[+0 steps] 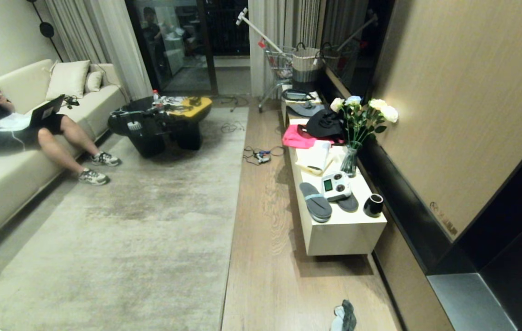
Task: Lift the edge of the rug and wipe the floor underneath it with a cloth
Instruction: Pick up the rag
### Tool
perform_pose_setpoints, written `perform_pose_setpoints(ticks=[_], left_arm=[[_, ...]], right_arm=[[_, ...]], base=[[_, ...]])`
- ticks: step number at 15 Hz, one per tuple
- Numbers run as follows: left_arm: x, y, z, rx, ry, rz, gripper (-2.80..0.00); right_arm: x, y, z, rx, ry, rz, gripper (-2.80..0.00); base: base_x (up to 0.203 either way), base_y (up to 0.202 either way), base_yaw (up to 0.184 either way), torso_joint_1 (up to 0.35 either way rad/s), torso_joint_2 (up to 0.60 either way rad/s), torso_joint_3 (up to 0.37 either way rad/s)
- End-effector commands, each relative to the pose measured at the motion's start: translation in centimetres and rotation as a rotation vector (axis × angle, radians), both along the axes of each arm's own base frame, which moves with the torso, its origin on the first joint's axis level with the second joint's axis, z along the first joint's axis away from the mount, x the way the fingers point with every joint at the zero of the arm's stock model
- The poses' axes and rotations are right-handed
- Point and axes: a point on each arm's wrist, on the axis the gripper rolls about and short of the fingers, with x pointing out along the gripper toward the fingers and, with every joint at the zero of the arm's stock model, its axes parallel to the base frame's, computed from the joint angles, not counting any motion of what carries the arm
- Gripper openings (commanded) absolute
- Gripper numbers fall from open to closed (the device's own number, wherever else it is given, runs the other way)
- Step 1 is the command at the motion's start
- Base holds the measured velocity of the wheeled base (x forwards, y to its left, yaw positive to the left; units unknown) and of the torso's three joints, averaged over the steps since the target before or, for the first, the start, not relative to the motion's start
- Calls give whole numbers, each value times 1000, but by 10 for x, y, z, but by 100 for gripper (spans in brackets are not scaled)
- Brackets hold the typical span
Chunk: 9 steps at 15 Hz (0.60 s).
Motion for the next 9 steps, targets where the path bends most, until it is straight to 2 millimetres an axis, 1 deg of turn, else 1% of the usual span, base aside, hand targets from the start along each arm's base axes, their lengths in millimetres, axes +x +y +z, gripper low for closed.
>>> perform_pose_setpoints(ticks=[1,9], left_arm=[[0,0,0,-1,1,1,-280],[0,0,0,-1,-1,1,-280]], right_arm=[[0,0,0,0,1,-1,-280],[0,0,0,-1,1,-1,-280]], base=[[0,0,0,0,0,0],[0,0,0,0,0,0]])
